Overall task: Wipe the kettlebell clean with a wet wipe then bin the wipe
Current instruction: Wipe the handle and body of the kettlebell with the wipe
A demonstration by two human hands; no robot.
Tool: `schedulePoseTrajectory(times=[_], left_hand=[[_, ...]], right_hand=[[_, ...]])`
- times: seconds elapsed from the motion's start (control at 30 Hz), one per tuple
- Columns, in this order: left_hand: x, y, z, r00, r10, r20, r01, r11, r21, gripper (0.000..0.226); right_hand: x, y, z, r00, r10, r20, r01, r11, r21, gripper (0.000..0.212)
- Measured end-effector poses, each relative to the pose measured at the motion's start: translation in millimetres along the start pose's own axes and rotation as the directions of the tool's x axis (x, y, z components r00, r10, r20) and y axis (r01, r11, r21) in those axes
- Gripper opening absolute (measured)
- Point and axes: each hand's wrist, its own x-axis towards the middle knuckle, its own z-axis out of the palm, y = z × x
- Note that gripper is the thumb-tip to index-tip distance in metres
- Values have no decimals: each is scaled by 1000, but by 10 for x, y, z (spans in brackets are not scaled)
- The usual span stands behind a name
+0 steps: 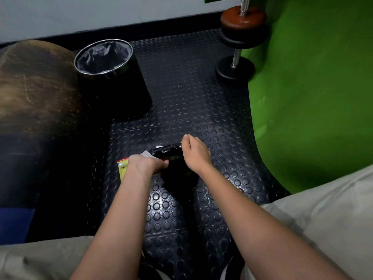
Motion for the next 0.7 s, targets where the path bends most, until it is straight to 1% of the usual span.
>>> schedulePoseTrajectory(times=[0.03, 0.07, 0.1, 0.13, 0.17, 0.2, 0.23, 0.27, 0.3, 0.37, 0.47, 0.53, 0.6, 0.67, 0.7], left_hand=[[104, 18, -23, 999, 28, -39, -29, 1000, -9, 67], [194, 65, -35, 982, -169, 84, 188, 927, -326, 64], [114, 94, -40, 979, -167, 119, 197, 927, -320, 62], [107, 87, -43, 972, -165, 165, 219, 892, -396, 63], [31, 57, -34, 984, -121, 130, 159, 923, -351, 61], [-144, 0, -32, 999, -14, 53, 29, 952, -304, 56], [-191, -82, -8, 993, 38, 111, -4, 956, -294, 50], [-187, -145, 45, 982, 39, 184, 23, 945, -327, 45], [-181, -176, 104, 979, 70, 191, -13, 959, -283, 43], [-168, -280, 232, 983, 102, 152, -61, 966, -251, 43], [-284, -461, 336, 981, 143, 129, -92, 938, -334, 50], [-319, -476, 302, 983, 131, 126, -77, 929, -362, 55], [-117, -366, 297, 987, 92, 128, -45, 943, -329, 54], [-8, -196, 214, 988, 94, 124, -60, 965, -254, 53], [1, -135, 164, 990, 72, 120, -41, 970, -240, 53]], right_hand=[[-2, -3, -1, 1000, 0, 3, 0, 1000, 0, 43], [-3, -5, 4, 1000, 0, 5, 0, 1000, 2, 43], [0, -5, 11, 1000, 1, 5, -1, 1000, 4, 43], [2, -2, 19, 1000, -1, 2, 1, 1000, 5, 43], [6, 3, 28, 1000, -4, -2, 4, 1000, 4, 44], [10, 7, 35, 1000, -5, -7, 5, 1000, 3, 44], [15, 10, 42, 1000, -3, -11, 3, 1000, 3, 44], [19, 13, 48, 1000, -1, -15, 1, 1000, 4, 44], [22, 15, 54, 1000, 1, -19, -1, 1000, 5, 44], [26, 12, 55, 1000, 4, -23, -4, 1000, 13, 44], [33, 15, 47, 1000, 9, -20, -9, 1000, 20, 46], [37, 21, 38, 1000, 6, -16, -6, 1000, 17, 47], [36, 30, 35, 1000, 3, -12, -3, 1000, 12, 45], [33, 38, 38, 1000, 1, -12, -1, 1000, 4, 42], [32, 43, 39, 1000, -1, -12, 1, 1000, 3, 41]])
